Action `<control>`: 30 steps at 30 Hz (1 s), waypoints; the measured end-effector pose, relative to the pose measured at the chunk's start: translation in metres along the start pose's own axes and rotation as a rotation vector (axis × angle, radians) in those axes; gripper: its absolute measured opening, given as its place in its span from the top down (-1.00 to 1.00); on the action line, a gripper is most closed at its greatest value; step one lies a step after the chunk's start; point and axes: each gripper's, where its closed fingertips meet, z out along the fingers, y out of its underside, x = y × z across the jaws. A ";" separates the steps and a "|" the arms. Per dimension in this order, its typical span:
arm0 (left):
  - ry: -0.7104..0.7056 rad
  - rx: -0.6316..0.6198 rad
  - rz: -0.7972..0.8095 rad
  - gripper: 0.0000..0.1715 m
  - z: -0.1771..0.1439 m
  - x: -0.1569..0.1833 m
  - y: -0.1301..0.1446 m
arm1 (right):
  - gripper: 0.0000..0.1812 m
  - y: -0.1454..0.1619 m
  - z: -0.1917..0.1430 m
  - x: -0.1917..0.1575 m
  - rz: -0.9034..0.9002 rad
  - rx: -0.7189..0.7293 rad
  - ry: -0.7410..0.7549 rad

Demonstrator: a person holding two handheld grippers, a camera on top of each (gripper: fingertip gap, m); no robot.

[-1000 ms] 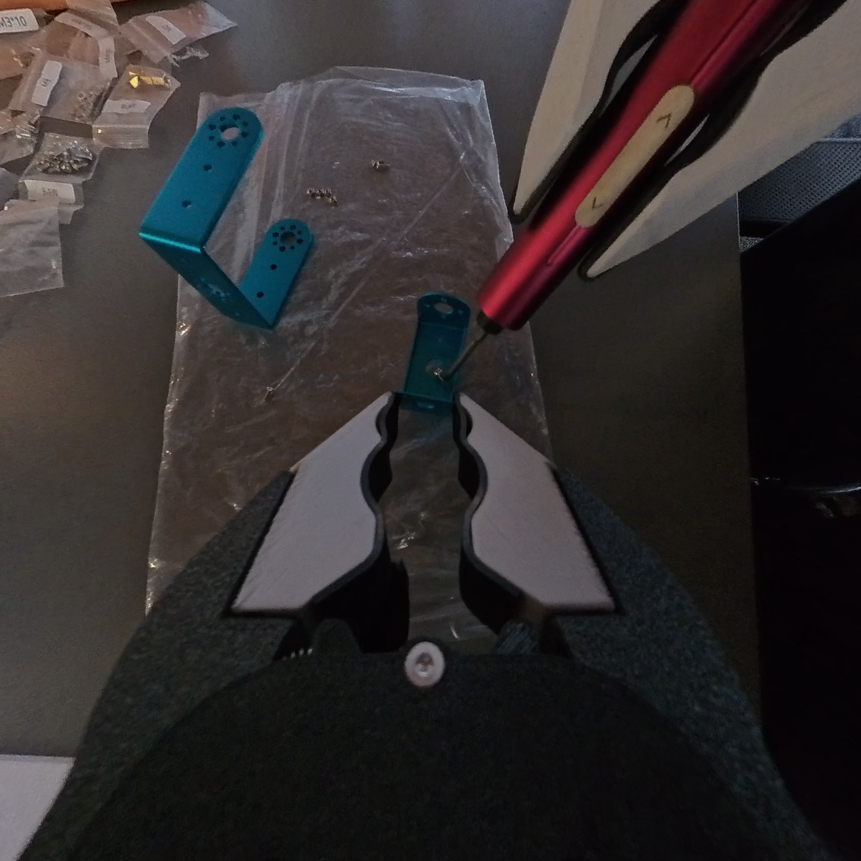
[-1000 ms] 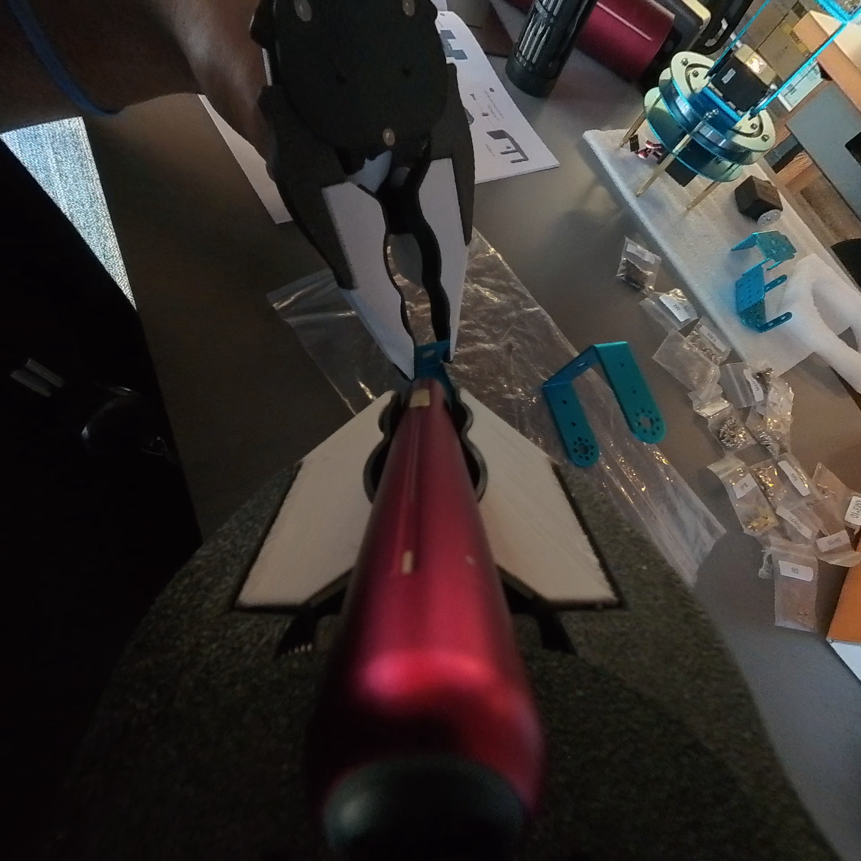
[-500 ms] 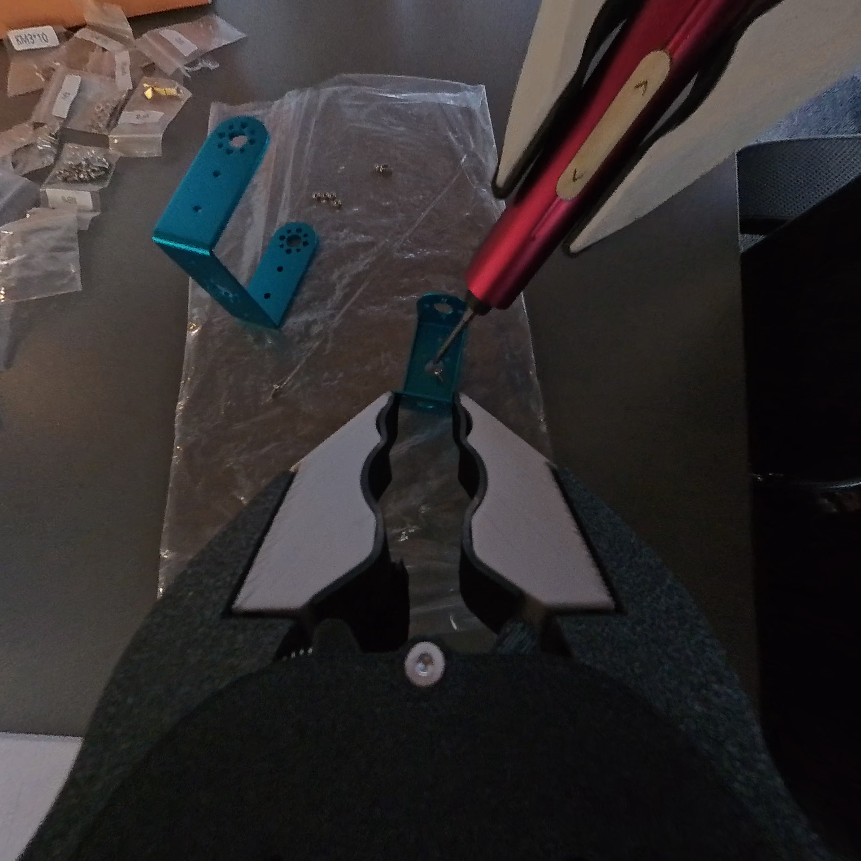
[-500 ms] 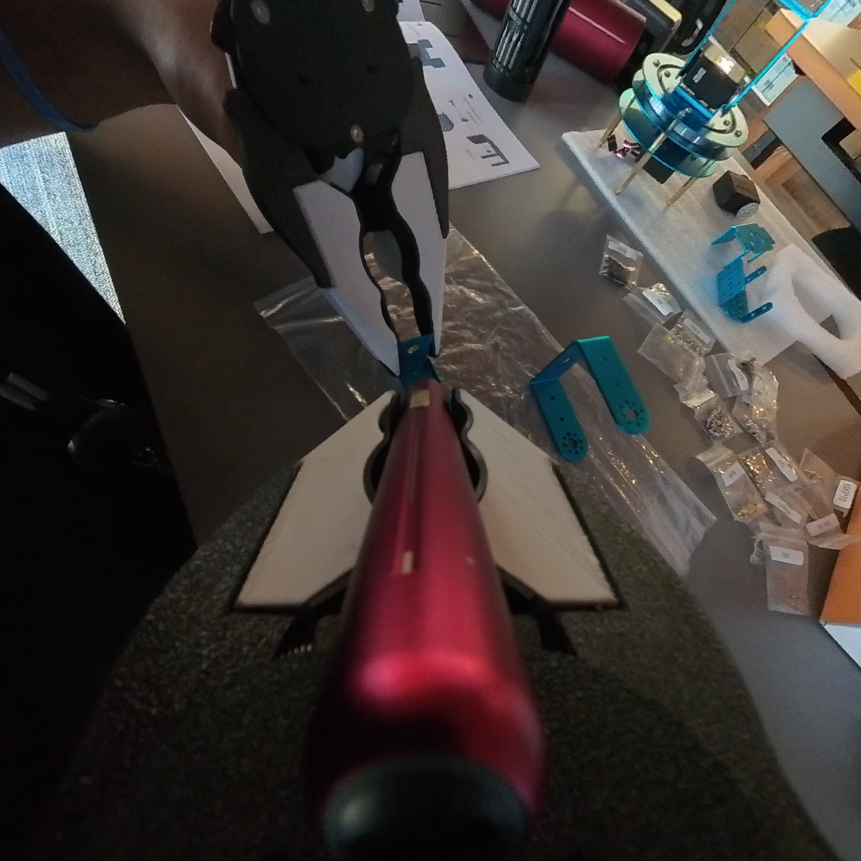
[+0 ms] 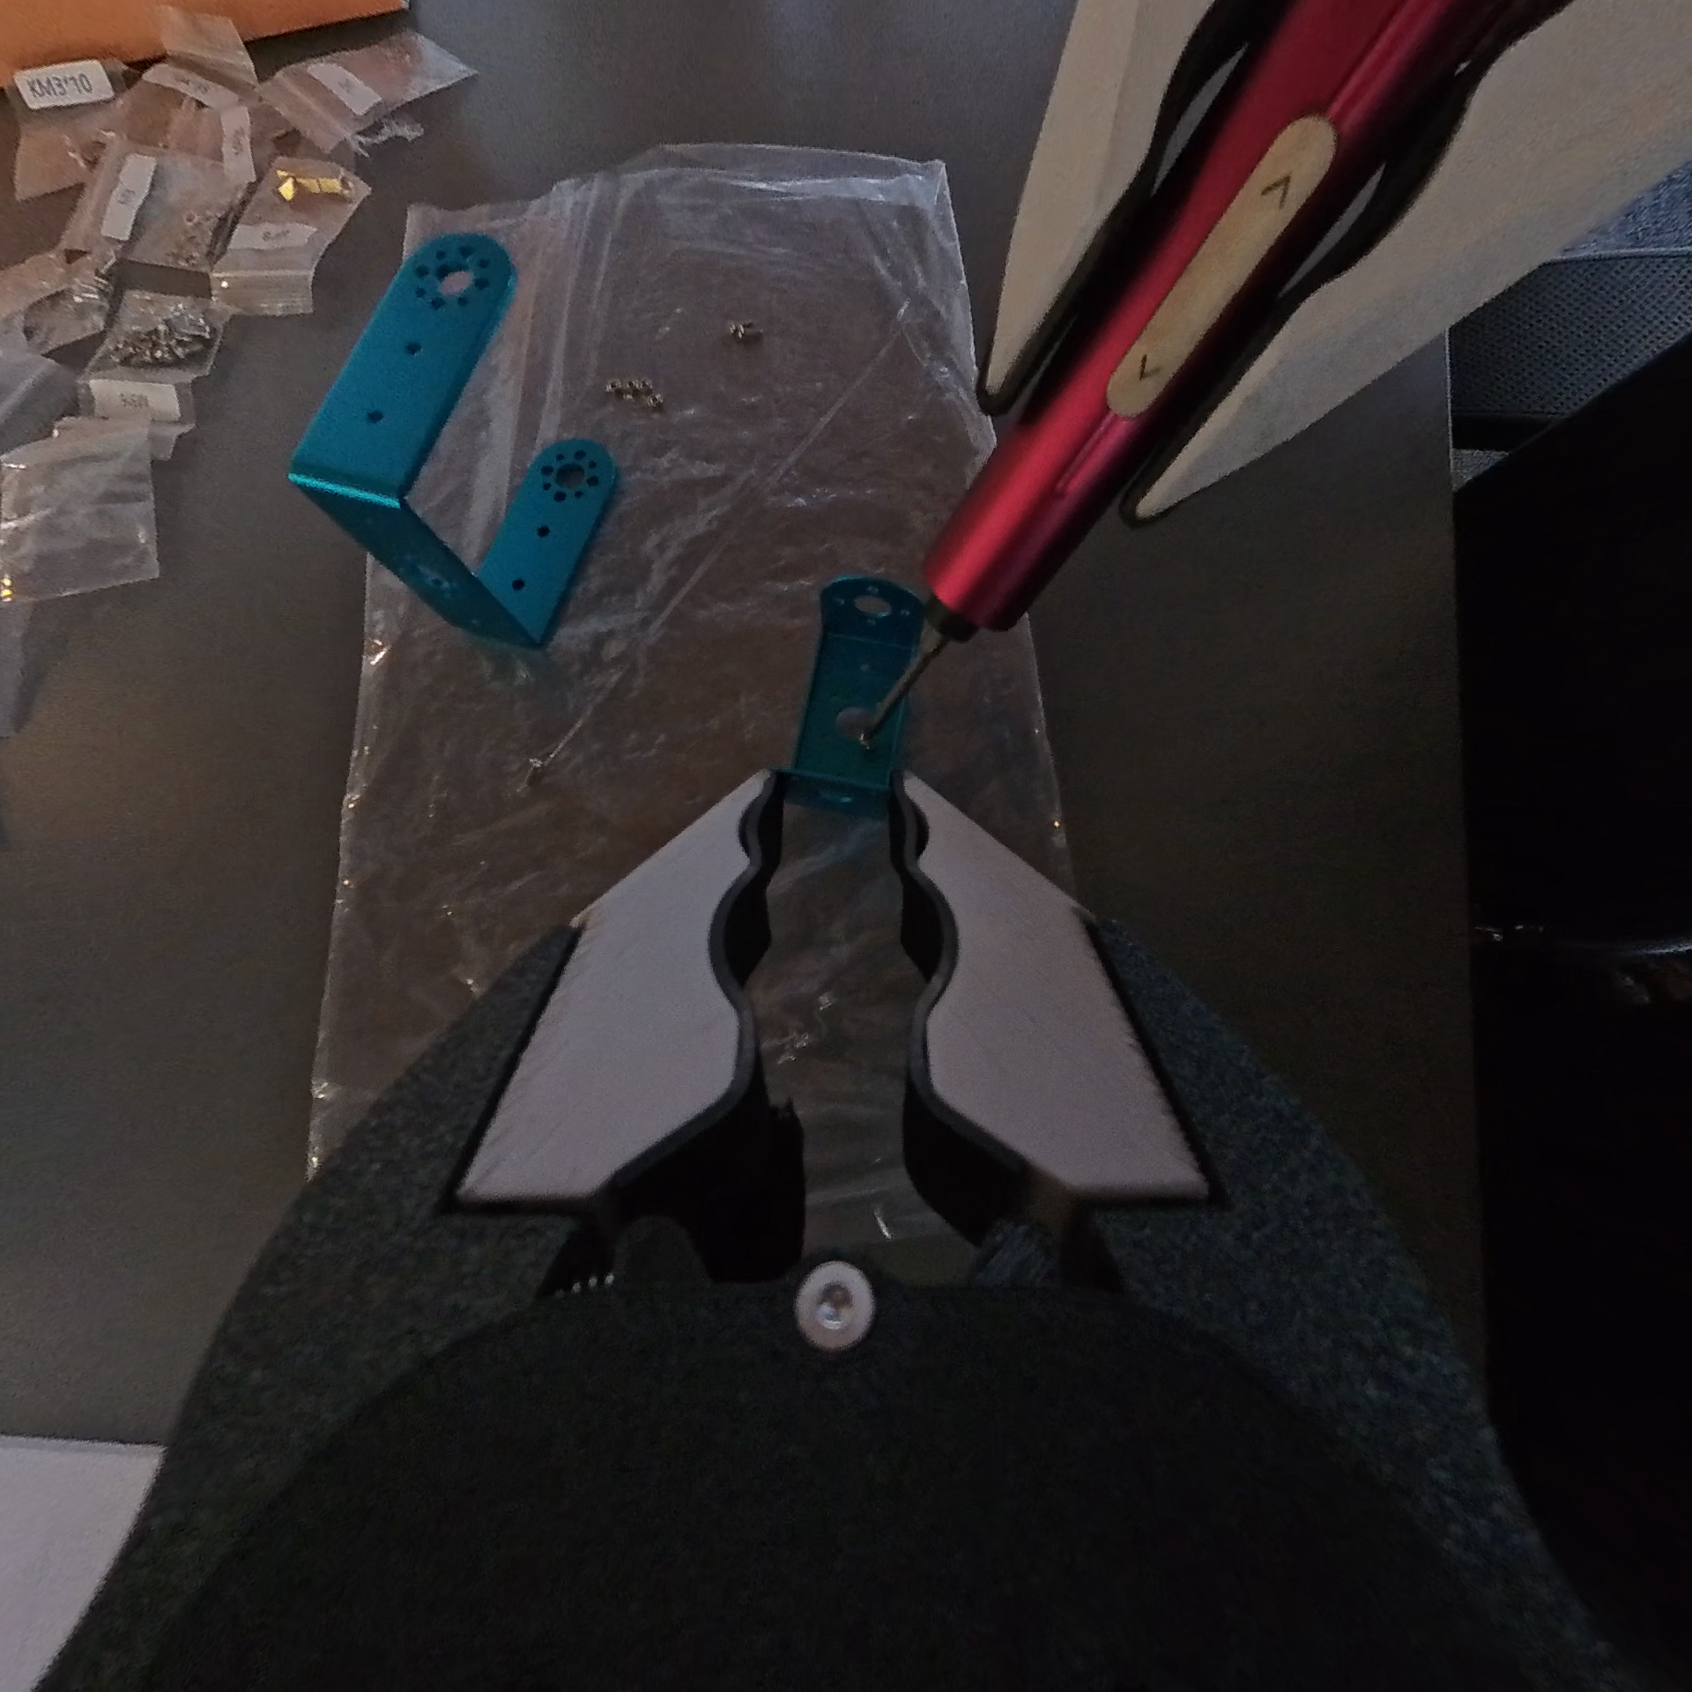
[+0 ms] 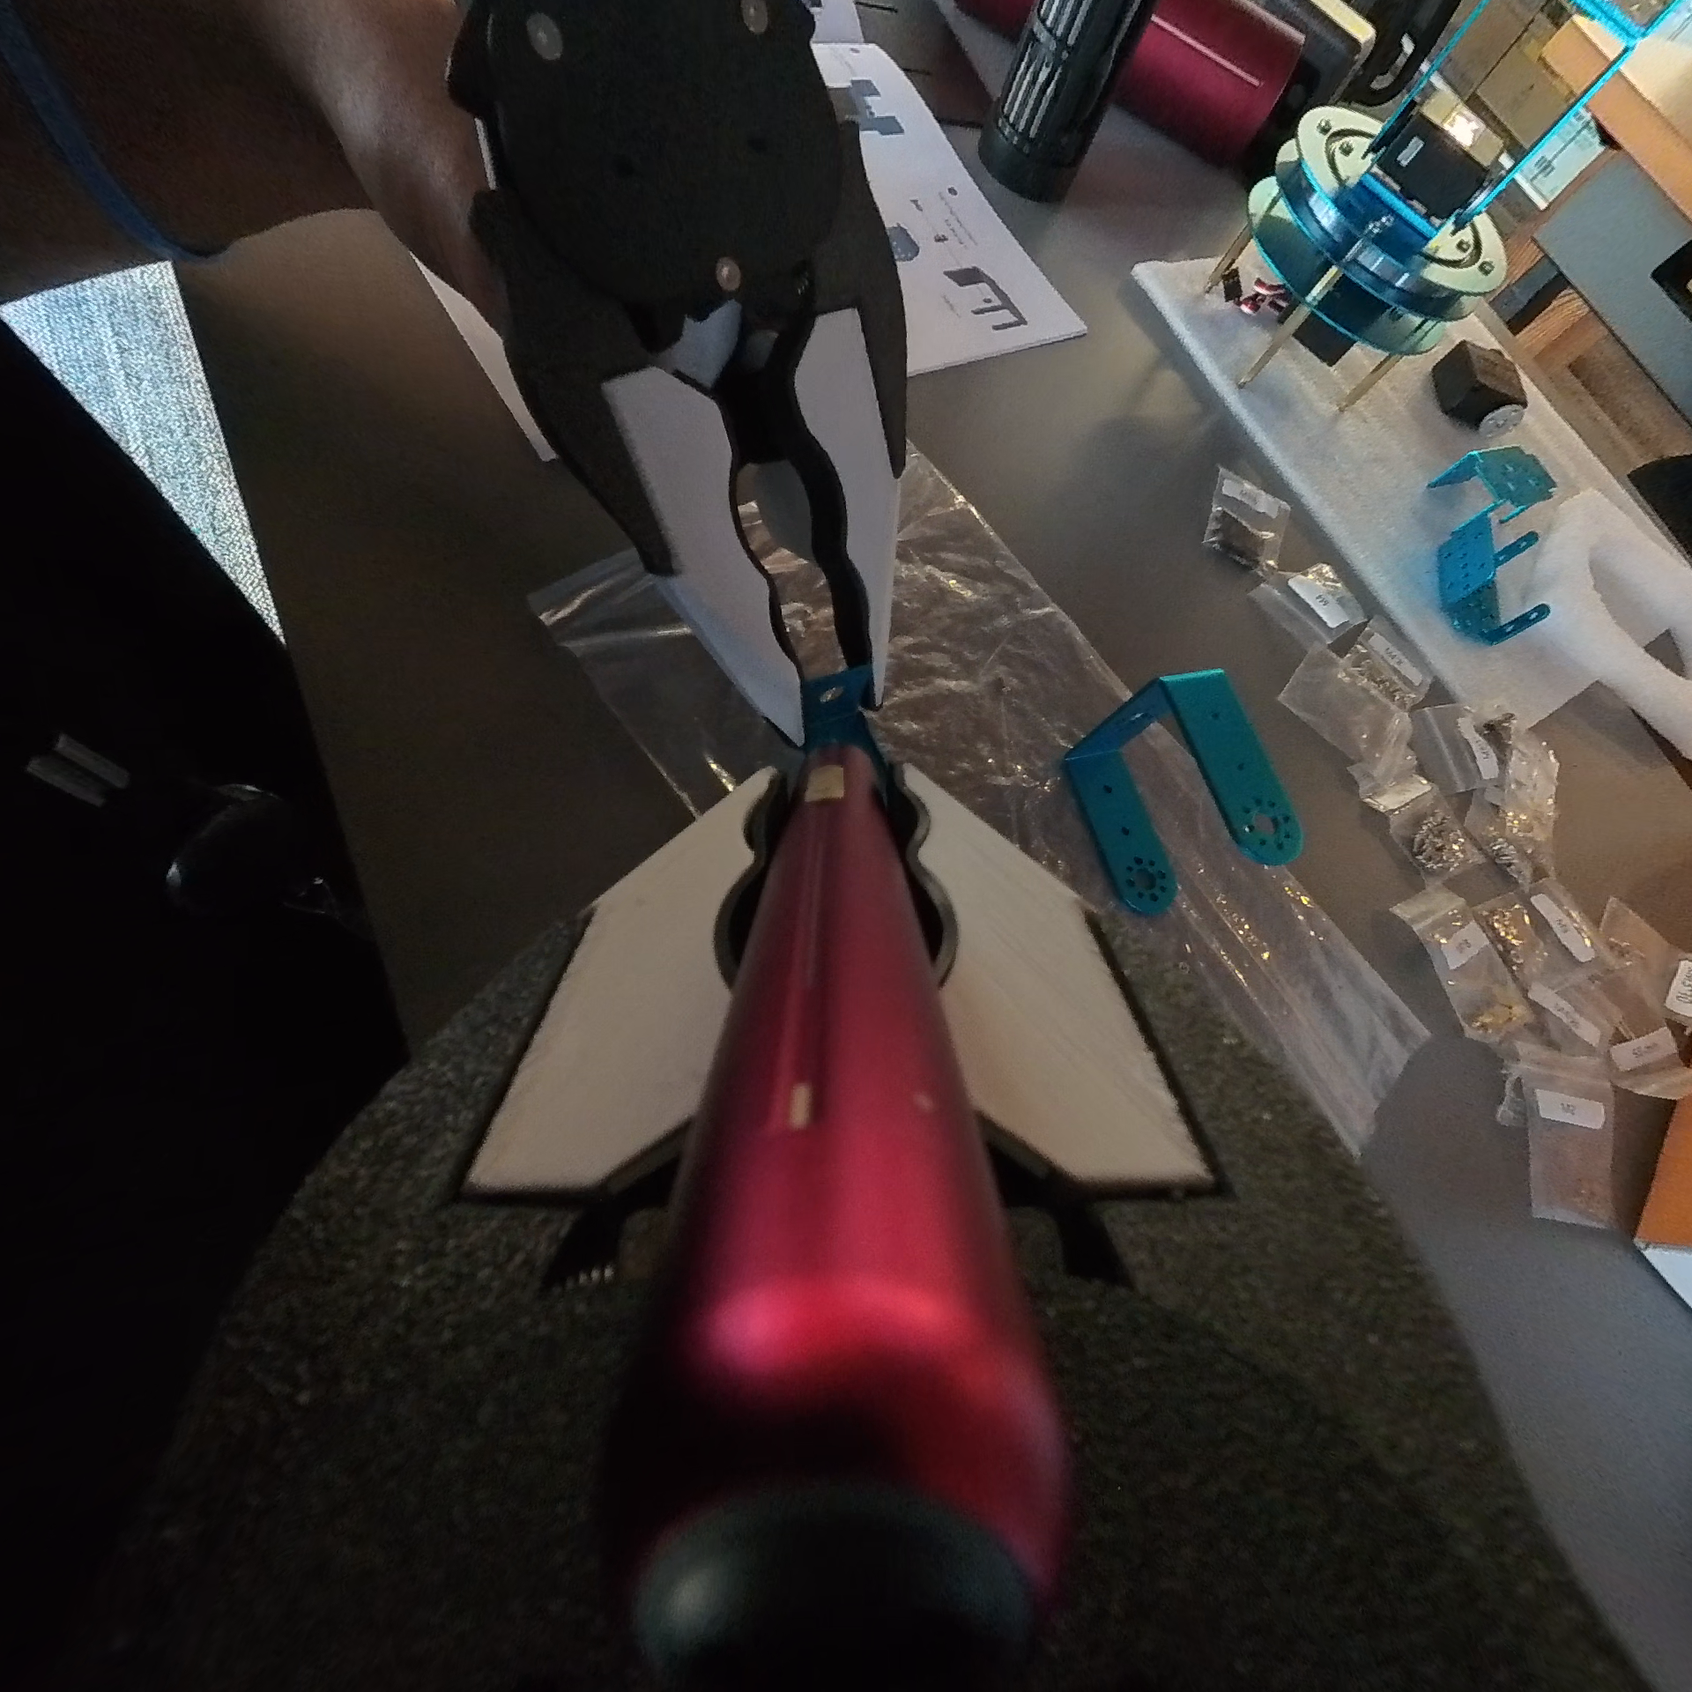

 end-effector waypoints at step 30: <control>-0.059 0.005 0.047 0.74 -0.006 -0.004 0.000 | 0.75 -0.003 -0.009 0.007 0.196 0.039 -0.049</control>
